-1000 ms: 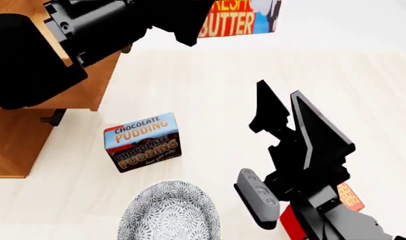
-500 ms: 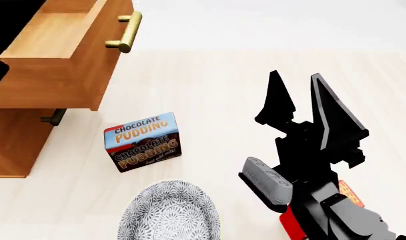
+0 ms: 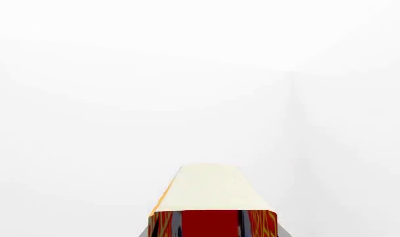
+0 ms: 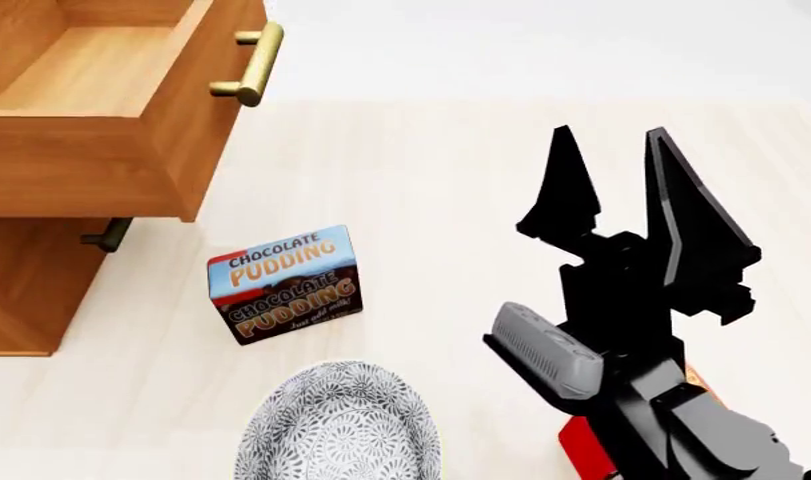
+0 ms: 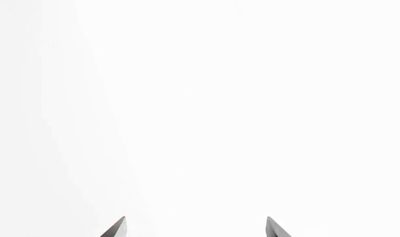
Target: Put the butter at the front in the top drawer of the cabinet and close it.
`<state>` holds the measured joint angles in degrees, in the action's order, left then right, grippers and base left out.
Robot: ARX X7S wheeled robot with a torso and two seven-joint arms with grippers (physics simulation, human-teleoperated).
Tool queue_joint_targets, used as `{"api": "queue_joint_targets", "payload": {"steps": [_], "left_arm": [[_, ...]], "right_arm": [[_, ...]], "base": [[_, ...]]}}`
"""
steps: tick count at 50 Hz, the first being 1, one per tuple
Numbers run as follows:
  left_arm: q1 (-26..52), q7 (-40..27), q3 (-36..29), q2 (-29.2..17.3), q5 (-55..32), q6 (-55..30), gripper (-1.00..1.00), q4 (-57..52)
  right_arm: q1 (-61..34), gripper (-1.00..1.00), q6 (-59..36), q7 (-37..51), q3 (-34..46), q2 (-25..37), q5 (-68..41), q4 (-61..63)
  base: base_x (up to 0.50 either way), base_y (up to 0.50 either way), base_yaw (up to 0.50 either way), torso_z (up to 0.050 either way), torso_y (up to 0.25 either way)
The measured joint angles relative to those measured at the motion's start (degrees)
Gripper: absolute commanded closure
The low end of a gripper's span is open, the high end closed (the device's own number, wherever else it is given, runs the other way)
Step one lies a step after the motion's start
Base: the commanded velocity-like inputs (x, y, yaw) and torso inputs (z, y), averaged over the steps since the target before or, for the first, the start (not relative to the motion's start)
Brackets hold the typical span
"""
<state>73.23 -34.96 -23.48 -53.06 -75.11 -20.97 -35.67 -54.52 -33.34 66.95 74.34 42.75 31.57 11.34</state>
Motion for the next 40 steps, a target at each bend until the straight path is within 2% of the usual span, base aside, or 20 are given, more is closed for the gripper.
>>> {"api": "queue_joint_targets", "payload": {"steps": [12, 18, 26, 40], "left_arm": [[-4.0, 0.9, 0.1, -0.9, 3.9, 1.9, 1.00, 0.2], [-5.4, 1.4, 0.0, -0.9, 5.0, 2.6, 1.00, 0.7], [-6.6, 2.1, -0.1, -0.8, 6.0, 3.3, 1.00, 1.1], [-7.5, 2.7, -0.3, -0.3, 7.1, 3.9, 1.00, 1.5]], "right_arm": [[-0.6, -1.00, -0.8, -1.6, -2.0, 0.9, -1.4, 3.1], [-0.7, -1.00, -0.2, -2.5, -5.7, 2.0, -6.2, 6.2], [0.2, -1.00, 3.9, -4.1, -13.9, 3.4, -19.5, 9.8], [3.7, -1.00, 13.3, -11.1, -28.1, 3.6, -49.2, 9.6]], "base": [[0.00, 0.00, 0.00, 0.000, 0.001], [0.00, 0.00, 0.00, 0.002, 0.002], [0.00, 0.00, 0.00, 0.000, 0.001], [0.00, 0.00, 0.00, 0.001, 0.001]]}}
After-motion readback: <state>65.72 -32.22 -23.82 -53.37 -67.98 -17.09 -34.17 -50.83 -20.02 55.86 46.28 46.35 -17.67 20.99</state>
